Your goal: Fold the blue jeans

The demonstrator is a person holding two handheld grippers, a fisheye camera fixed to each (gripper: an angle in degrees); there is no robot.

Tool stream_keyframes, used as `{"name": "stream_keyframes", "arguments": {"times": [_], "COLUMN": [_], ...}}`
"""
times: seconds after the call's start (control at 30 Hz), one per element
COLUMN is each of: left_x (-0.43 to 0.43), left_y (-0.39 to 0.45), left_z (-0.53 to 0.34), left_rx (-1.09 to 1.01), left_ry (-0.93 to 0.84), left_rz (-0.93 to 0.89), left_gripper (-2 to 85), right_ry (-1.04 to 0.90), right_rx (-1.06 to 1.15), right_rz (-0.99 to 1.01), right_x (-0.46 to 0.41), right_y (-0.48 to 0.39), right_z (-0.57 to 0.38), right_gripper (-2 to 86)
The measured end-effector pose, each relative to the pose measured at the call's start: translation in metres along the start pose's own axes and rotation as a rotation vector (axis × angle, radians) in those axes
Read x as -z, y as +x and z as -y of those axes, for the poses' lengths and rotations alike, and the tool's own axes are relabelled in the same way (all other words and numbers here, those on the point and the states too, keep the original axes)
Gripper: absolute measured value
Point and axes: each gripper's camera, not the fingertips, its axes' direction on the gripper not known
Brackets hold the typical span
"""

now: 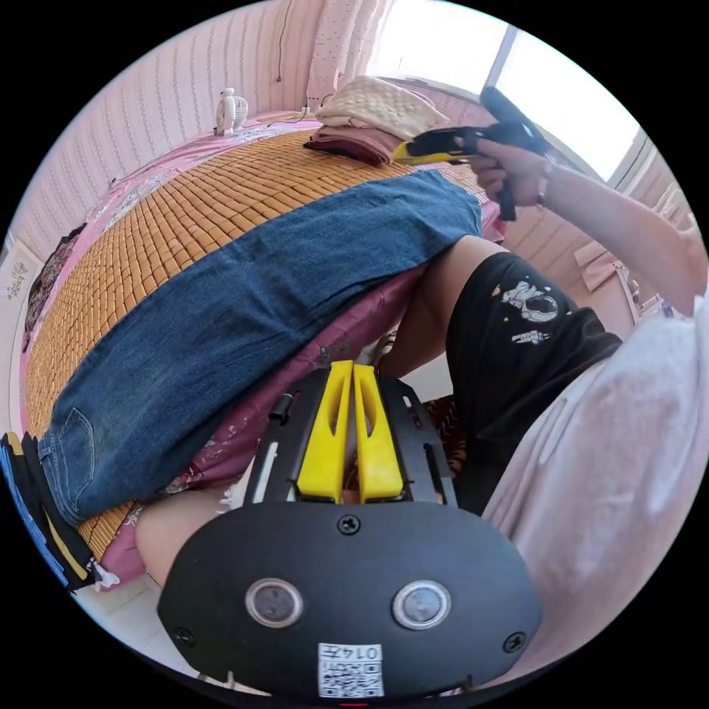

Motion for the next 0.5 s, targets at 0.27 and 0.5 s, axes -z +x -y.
{"name": "stream_keyframes", "arguments": {"times": [0.27,0.5], "left_x": [0.004,0.016], "left_y": [-0.024,-0.068], "left_z": [0.003,0.004], "left_rx": [0.138,0.318], "left_ry": [-0.016,0.008], "left_rz": [0.014,0.052], "left_gripper": [-1.0,-1.0], "right_ry": [0.296,0.359], "right_rx": [-0.615,-0.87], "right_rz": [-0.062,0.07], "right_x": [0.075,0.05], "right_y": [0.225,0.329], "right_z": [-0.221,-0.281], "right_gripper": [22.3,24.6]}}
